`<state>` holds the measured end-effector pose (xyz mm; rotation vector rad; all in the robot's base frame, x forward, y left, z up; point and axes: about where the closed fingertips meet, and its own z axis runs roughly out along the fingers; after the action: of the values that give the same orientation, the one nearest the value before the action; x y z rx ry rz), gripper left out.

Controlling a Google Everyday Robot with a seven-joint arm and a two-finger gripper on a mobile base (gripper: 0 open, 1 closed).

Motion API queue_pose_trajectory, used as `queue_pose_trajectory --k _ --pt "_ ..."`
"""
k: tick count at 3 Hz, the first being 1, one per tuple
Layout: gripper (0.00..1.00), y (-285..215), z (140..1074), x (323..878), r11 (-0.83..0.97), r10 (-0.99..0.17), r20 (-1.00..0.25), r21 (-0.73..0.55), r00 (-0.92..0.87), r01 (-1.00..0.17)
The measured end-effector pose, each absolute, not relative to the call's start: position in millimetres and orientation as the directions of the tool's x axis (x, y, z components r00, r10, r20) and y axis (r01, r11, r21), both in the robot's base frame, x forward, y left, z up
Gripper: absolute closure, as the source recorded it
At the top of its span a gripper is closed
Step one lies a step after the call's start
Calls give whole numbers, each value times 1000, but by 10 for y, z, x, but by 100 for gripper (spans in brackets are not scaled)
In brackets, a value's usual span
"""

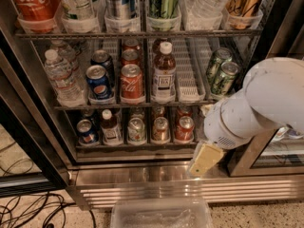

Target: Pick coke can from middle shelf of fridge

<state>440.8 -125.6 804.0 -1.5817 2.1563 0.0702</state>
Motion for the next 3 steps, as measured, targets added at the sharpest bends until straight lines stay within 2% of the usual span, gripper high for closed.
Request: queue_pose_trajectory --k 1,3 --pt "0 -1081 7955 4371 358 -858 -461 -215 -229 -909" --pt "0 -298 7907 4430 464 -677 -711 -209 -193 -861"
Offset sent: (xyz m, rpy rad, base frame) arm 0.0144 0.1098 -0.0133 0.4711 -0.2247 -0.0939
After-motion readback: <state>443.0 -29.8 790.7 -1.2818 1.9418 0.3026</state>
